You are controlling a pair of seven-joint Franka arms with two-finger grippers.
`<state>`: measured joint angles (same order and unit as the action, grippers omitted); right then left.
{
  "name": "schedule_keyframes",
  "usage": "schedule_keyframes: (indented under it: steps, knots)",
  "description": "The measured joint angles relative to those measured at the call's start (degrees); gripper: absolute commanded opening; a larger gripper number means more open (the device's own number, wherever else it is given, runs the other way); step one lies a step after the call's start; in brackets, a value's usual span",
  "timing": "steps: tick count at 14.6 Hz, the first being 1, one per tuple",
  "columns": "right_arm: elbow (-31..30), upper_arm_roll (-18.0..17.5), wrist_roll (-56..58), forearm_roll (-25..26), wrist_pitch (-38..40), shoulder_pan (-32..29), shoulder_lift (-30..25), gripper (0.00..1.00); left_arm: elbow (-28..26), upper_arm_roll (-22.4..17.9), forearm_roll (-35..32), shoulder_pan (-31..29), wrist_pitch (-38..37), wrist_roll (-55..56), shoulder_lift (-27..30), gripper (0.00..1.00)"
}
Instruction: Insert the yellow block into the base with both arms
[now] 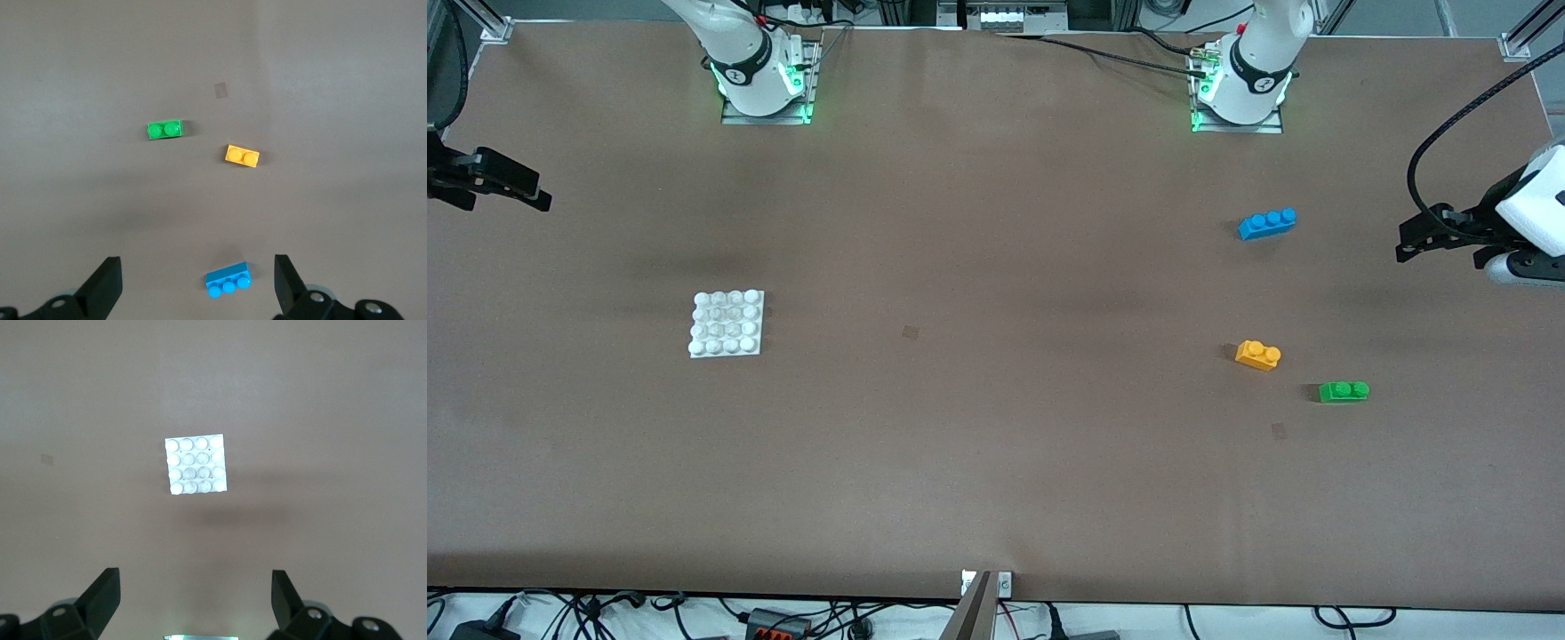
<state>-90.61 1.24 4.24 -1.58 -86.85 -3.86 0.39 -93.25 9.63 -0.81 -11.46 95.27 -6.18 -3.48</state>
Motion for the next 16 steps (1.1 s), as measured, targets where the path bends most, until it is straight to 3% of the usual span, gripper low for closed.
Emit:
schedule_keyframes:
  steps: [16]
  knots:
    - [-0.03, -0.22, 0.00, 1.17, 3.43, 0.23, 1.04, 1.00, 0.37, -0.03, 1.94, -1.96, 0.43, -3.63, -0.85, 1.00]
